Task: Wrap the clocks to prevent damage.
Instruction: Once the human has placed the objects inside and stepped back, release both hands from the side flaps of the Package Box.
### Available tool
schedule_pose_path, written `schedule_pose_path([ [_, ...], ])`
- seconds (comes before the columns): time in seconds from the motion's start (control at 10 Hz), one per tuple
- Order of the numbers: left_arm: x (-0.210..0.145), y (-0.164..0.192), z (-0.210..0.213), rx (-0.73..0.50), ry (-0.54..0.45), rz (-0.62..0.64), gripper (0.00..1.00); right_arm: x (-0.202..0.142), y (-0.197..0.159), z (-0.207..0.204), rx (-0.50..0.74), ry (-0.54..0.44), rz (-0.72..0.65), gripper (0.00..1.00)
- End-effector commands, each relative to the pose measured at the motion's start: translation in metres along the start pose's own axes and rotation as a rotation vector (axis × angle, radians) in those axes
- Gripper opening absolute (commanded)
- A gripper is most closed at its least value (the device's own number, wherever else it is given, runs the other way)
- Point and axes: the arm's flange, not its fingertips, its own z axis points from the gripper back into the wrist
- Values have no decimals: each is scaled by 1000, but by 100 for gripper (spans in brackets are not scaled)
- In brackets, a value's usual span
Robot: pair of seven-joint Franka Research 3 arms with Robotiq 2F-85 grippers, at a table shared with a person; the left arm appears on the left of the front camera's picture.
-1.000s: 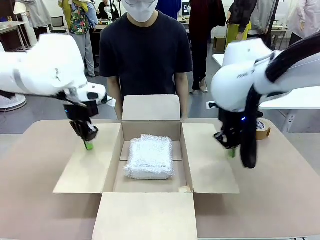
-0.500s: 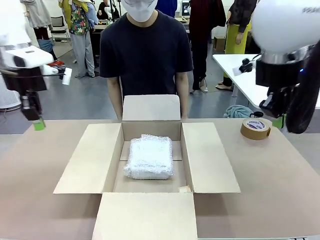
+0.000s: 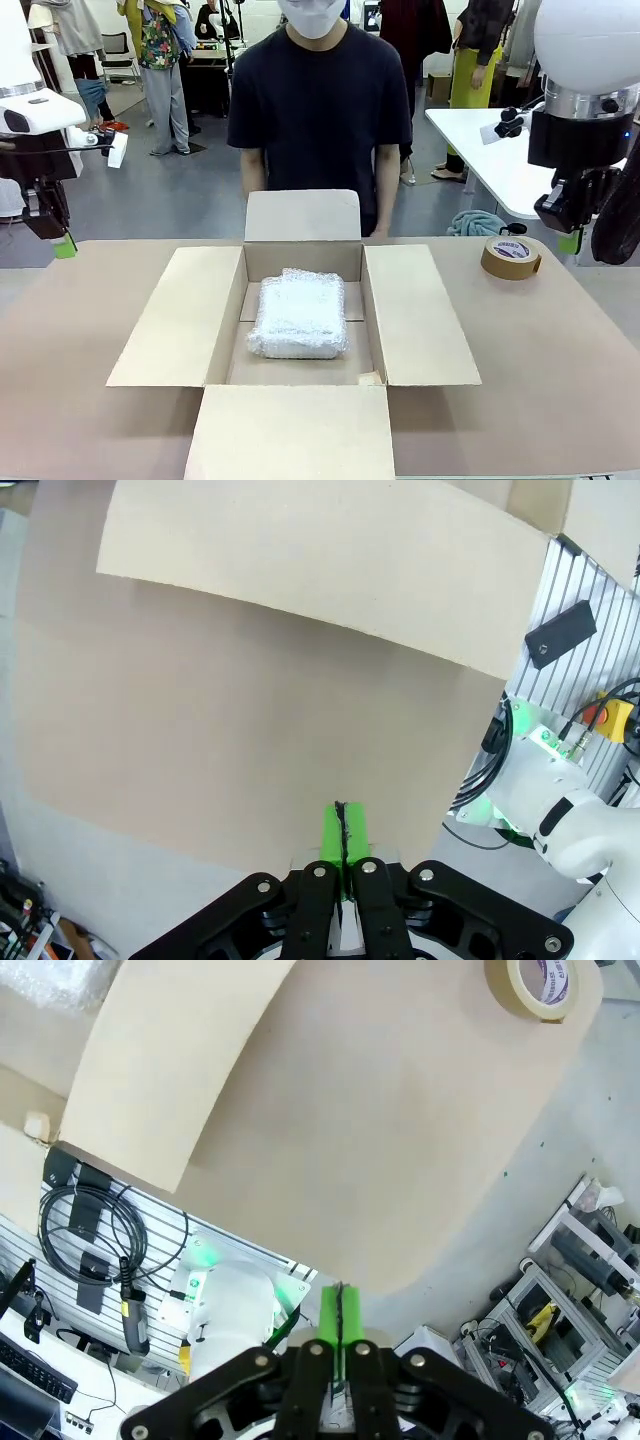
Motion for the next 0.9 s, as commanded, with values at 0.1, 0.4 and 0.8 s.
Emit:
schedule_pose_path([
  [0.1, -5, 1, 3, -29, 78, -218, 0, -5, -7, -11, -160, -5, 240, 1],
  [0.4, -20, 14, 14, -12, 101, -509, 0, -25, -28, -29, -338, -128, 635, 1],
  [0.8, -3, 12, 6, -26, 43, -536, 0, -19, -47, -37, 3, -192, 694, 1],
])
